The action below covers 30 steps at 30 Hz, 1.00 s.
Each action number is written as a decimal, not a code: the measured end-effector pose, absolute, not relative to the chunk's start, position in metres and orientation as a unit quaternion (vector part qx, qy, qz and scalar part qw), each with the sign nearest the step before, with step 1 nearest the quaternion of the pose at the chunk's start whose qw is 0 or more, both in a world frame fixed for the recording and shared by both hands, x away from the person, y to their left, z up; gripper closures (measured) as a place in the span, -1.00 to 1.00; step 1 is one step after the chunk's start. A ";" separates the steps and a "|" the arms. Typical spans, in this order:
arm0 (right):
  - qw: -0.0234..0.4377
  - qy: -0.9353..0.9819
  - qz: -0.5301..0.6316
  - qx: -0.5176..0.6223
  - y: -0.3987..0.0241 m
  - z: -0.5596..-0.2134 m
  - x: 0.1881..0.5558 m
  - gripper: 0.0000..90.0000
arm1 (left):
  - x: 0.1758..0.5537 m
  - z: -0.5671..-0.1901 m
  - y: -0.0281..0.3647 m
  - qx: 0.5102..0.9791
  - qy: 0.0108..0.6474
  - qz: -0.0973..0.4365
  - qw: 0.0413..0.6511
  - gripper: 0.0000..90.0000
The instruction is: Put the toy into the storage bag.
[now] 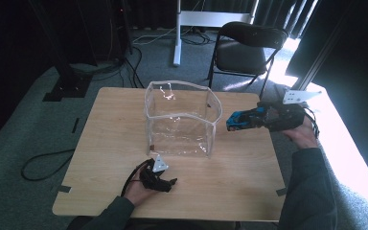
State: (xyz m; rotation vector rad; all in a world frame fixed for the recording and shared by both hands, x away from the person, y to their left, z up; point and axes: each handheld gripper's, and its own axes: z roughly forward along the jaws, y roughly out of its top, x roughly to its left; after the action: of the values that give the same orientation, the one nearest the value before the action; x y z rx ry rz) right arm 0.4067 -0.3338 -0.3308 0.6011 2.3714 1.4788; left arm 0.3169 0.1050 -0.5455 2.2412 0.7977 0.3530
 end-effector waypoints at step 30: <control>0.153 0.817 0.529 0.174 -0.307 -0.283 0.433 -0.45 | 0.317 -0.545 0.105 0.869 0.310 0.137 0.359 -0.59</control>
State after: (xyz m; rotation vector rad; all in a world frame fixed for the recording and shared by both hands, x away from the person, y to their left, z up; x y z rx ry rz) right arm 0.4331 -0.3073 -0.2835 0.4989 2.3421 1.5167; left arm 0.3168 0.1048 -0.5454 2.2418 0.7999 0.3526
